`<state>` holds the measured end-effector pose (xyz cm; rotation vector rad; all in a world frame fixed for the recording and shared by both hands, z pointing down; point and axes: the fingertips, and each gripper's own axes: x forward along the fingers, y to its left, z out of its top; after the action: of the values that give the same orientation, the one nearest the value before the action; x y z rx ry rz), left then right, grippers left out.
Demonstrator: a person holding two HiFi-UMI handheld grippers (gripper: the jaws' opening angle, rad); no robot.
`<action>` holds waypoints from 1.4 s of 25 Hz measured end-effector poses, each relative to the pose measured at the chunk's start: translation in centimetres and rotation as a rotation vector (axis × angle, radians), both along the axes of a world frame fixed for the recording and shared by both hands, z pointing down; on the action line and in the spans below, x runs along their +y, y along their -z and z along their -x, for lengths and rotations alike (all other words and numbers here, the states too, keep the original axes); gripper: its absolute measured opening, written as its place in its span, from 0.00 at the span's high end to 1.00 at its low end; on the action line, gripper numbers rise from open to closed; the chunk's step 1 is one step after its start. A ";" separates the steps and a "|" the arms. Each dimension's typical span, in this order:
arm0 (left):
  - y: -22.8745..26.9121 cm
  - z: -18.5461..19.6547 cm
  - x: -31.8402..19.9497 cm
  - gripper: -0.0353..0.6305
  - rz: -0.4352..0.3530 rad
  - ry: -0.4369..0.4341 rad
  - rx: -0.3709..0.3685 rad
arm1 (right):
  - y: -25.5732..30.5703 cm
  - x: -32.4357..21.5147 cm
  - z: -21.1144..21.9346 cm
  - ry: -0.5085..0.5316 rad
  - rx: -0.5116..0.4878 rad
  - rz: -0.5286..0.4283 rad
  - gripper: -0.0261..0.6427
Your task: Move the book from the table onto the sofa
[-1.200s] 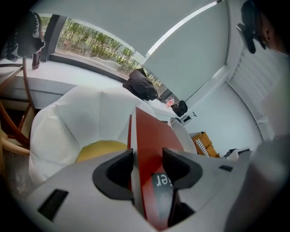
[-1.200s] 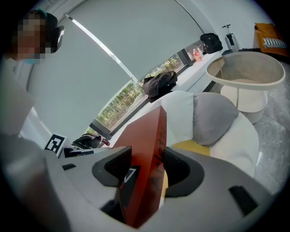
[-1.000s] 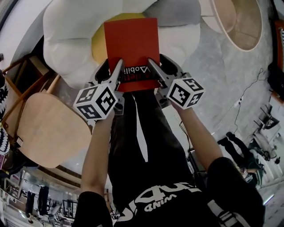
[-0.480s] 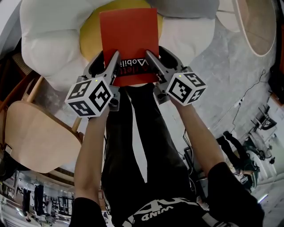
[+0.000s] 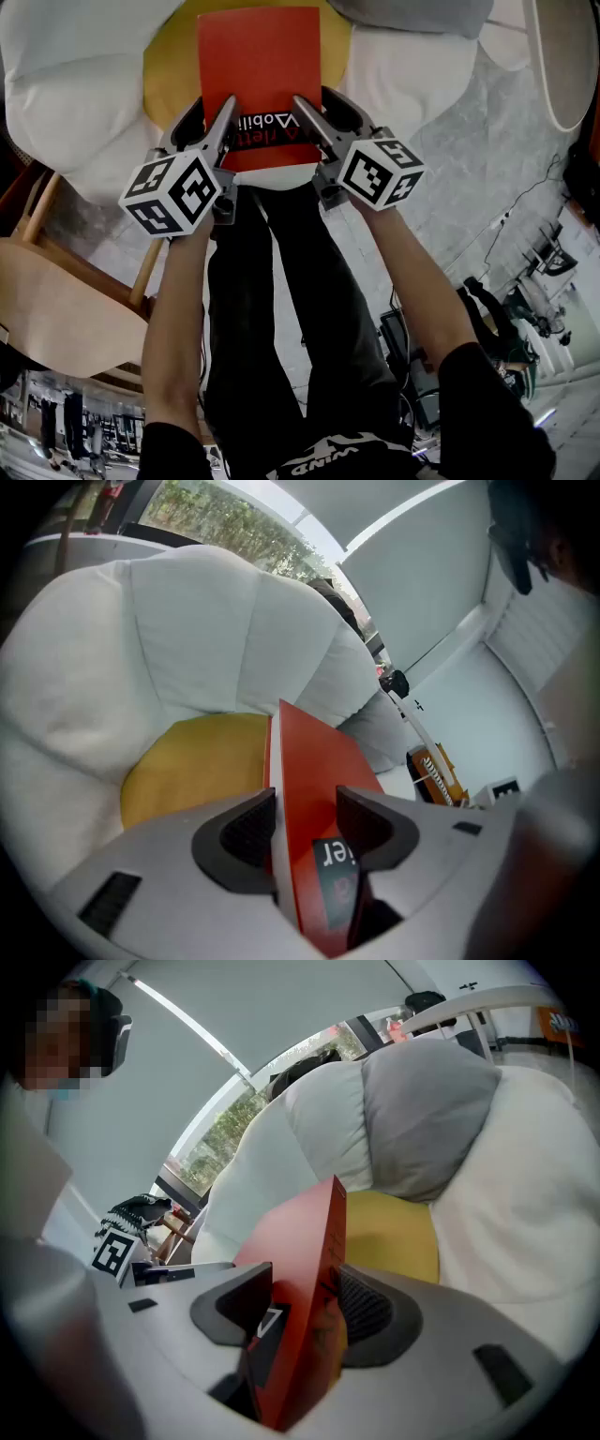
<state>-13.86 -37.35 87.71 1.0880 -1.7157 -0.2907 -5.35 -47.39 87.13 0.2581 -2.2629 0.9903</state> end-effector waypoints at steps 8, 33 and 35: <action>-2.7 0.5 0.6 0.63 -0.010 0.022 0.001 | -2.7 0.5 0.5 0.004 -0.003 0.007 0.64; -6.4 1.3 0.0 0.64 0.030 0.026 0.011 | -6.8 0.1 1.1 0.053 0.068 -0.011 0.64; -6.7 1.4 0.2 0.64 0.030 0.033 0.011 | -6.9 0.4 1.2 0.058 0.070 -0.015 0.64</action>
<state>-15.26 -37.15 94.38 1.0350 -1.7244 -0.2903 -6.57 -46.99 94.06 0.2285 -2.2029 0.9213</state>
